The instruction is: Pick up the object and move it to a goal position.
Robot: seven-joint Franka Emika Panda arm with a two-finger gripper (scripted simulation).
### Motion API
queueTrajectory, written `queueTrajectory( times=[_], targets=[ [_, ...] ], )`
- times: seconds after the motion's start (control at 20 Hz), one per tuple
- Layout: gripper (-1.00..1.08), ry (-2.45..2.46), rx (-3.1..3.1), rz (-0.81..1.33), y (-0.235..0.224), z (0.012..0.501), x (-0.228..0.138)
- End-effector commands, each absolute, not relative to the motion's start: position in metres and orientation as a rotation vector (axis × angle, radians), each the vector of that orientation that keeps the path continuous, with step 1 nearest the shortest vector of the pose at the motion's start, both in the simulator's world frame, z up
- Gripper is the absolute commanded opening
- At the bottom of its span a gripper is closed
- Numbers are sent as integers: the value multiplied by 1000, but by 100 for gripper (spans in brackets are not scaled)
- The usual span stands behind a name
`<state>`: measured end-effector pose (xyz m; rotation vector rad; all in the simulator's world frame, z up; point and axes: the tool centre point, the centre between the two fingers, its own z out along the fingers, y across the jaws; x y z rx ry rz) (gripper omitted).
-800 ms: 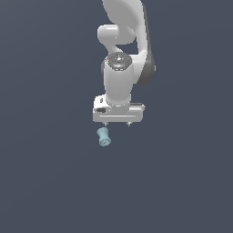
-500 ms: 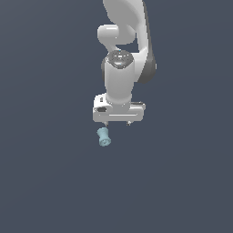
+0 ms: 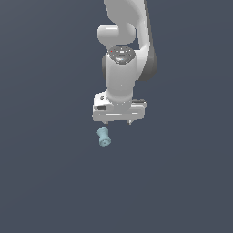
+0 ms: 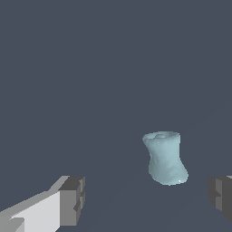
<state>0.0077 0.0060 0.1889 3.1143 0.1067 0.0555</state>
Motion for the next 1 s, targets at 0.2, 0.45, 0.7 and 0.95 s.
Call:
queueTrajectory(
  times=[0.2, 0.45, 0.7, 0.95],
  targets=[
    [100, 154, 3116, 44, -7, 174, 7],
    [100, 224, 3117, 30, -25, 153, 4],
    [100, 308, 3118, 14, -47, 128, -1],
    [100, 363, 3117, 5, -61, 111, -5]
  ],
)
